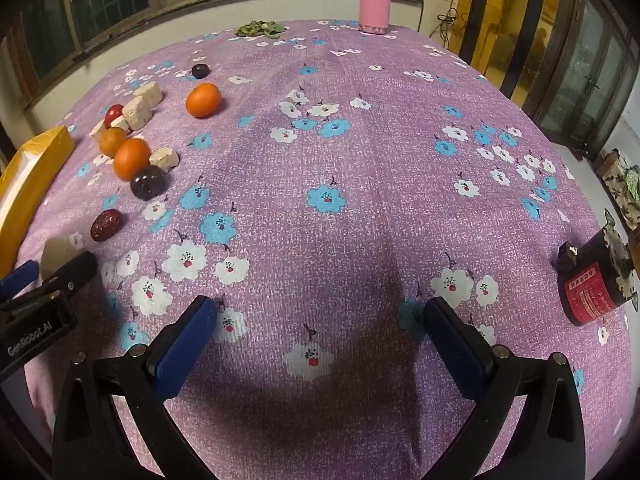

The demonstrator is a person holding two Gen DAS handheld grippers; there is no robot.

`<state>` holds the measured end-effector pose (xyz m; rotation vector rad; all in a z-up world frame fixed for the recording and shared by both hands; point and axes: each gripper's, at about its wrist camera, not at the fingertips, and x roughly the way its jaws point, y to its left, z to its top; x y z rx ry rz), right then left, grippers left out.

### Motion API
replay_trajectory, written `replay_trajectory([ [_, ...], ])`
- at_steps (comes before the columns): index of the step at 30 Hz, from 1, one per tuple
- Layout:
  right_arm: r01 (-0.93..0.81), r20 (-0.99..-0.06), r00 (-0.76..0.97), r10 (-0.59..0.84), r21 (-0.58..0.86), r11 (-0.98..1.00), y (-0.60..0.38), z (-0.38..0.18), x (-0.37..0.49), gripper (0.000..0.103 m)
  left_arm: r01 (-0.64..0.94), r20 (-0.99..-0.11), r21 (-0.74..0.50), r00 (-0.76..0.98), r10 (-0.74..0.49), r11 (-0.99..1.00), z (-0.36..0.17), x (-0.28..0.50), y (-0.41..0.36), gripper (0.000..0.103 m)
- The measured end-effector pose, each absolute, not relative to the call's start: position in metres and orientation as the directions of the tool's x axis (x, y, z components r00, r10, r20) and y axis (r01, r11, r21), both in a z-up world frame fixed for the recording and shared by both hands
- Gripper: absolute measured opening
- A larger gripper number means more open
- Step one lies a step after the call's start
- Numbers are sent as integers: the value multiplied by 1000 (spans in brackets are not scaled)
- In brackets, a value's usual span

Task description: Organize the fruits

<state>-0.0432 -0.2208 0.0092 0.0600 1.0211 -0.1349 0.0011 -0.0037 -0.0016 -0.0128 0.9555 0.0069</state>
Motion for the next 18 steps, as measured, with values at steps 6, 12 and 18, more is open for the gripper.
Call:
replay_trajectory([
  [6,140,-853,515,-85,-14,990,-219,10,-42,103,16,-820,-14,571,-21,1000,0,0,0,103],
  [12,121,-827,559,-59,10,993,-212,24,-48,103,20,-801,-51,596,-53,998,14,-6,28,103],
  [18,56,-767,639,-60,-32,998,-181,57,-55,103,-37,-713,-16,701,15,999,48,-28,67,103],
])
